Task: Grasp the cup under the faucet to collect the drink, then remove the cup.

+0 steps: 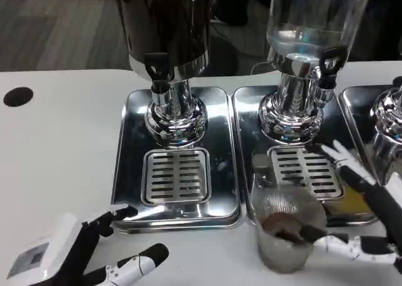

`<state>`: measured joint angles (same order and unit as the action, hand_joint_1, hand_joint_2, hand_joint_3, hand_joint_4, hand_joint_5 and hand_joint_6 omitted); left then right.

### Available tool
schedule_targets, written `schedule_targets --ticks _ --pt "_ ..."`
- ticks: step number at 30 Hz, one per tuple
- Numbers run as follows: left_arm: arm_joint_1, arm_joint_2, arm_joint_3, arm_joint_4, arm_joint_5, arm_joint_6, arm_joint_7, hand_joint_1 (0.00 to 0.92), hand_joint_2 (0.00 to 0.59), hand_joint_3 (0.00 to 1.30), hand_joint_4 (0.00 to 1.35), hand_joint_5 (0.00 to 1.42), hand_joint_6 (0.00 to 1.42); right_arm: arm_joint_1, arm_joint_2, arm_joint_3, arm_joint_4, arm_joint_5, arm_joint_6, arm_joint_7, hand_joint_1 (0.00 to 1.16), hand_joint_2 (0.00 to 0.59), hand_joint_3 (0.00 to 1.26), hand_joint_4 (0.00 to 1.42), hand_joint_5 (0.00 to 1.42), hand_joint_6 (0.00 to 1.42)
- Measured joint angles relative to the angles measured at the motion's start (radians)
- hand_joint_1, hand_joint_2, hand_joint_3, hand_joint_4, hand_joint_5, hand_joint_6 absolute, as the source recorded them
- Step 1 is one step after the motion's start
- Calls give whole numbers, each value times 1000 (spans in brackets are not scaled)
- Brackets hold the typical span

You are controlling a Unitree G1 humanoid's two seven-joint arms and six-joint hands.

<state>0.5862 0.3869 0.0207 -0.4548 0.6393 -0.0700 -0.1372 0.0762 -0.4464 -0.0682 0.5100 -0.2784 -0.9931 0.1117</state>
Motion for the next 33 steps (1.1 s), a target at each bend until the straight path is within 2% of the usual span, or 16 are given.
schedule_targets --ticks 2,4,9,12,14,17,19,21,23,25,28,33 --pt "-4 0 0 5 -4 -3 2 24 88 300 246 323 360 1 -22 -16 -30 -47 9 -37 592 172 131 2 37 0" --pt "-5 0 2 9 -6 -11 5 24 88 300 246 322 360 2 -36 -27 -45 -65 22 -57 587 174 127 2 37 0" --pt "-6 0 11 25 -38 -37 12 24 88 297 246 321 361 23 -45 -27 -50 -67 43 -63 590 167 113 2 47 0" --pt "-6 1 18 31 -43 -44 16 24 88 294 246 321 361 37 -45 -24 -62 -61 49 -62 579 201 114 2 48 0" --pt "-5 3 24 34 -43 -53 20 24 88 293 246 320 361 47 -43 -19 -77 -36 60 -58 557 257 129 18 55 0" --pt "-2 3 38 34 -45 -65 24 18 98 291 246 320 340 53 -43 -14 -96 -23 71 -58 522 404 168 49 89 0" --pt "7 3 49 34 -49 -80 36 9 120 291 246 312 249 62 -43 -14 -125 -20 85 -58 466 511 201 75 113 0" --pt "22 -1 59 34 -52 -103 57 0 131 282 246 289 171 74 -42 -16 -142 20 105 -52 417 579 209 79 111 0" --pt "32 -3 69 34 -51 -114 76 0 142 278 235 268 130 92 -39 -31 -166 51 129 -51 376 586 209 75 106 0" --pt "42 -6 78 34 -46 -139 106 0 152 278 224 244 88 117 -36 -54 -205 66 185 -52 349 586 209 77 99 0" --pt "49 -13 79 34 -34 -170 148 0 169 251 168 191 30 146 -35 -72 -247 63 239 -53 349 586 209 76 93 0" --pt "66 -12 68 36 122 -184 227 0 182 200 102 141 0 193 -32 -91 -336 -98 330 -137 385 586 200 53 73 0"
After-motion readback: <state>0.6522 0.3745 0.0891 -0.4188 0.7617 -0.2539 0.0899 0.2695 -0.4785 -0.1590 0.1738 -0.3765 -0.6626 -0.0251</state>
